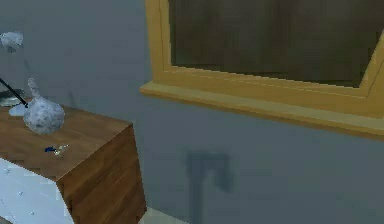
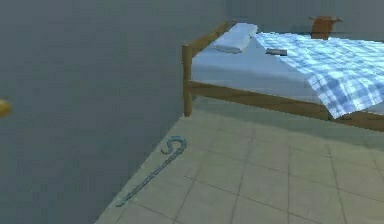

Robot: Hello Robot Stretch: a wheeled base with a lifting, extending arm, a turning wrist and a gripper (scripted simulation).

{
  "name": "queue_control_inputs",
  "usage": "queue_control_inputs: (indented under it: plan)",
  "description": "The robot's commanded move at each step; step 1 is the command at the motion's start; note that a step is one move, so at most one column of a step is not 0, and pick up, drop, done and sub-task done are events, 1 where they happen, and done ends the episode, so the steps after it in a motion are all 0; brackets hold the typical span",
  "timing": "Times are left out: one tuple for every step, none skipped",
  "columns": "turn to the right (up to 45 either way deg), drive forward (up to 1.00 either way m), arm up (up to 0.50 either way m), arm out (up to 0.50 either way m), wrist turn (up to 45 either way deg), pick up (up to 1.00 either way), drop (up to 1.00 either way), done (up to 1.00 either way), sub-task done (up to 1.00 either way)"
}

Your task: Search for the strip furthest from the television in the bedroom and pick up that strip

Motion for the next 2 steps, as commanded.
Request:
queue_control_inputs:
  plan:
    - [0.0,0.1,0.0,0.0,0.0,0.0,0.0,0.0,0.0]
    - [-45.0,0.0,0.0,0.0,0.0,0.0,0.0,0.0,0.0]
